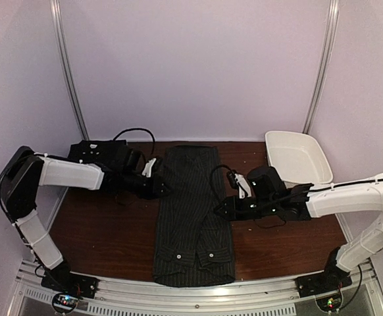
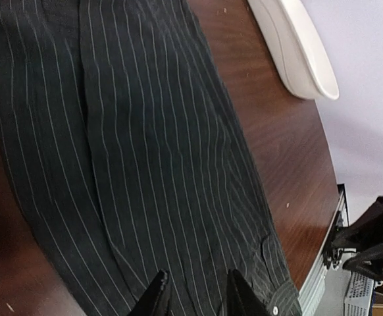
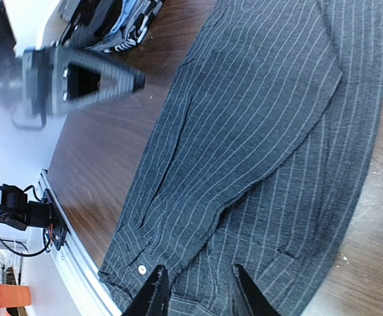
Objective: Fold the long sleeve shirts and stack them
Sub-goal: Adjust the rectangle-folded shirt at the center of the board.
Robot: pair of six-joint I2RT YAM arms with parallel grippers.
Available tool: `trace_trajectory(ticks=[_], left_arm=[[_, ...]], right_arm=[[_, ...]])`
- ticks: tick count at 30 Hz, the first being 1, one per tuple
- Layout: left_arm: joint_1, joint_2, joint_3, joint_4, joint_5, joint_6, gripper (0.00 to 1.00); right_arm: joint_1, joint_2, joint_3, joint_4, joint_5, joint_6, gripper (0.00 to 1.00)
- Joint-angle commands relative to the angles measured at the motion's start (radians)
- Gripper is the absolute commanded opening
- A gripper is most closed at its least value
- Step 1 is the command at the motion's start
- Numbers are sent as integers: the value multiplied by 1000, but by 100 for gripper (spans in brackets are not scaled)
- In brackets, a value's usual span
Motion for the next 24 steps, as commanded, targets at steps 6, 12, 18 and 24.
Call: trace_trajectory(ticks=[6, 12, 18, 24], left_arm=[[-168, -424, -501, 126, -171, -252, 29], [-228, -645, -640, 24, -229, -320, 30], [-239, -711, -666, -51, -235, -341, 29], [-255, -732, -704, -66, -226, -383, 30]], right_arm=[[68, 284, 191, 184, 21, 58, 27], [69, 425, 207, 233, 27, 83, 25], [69, 499, 121, 317, 2, 140, 25], [70, 473, 149, 237, 12, 130, 26]])
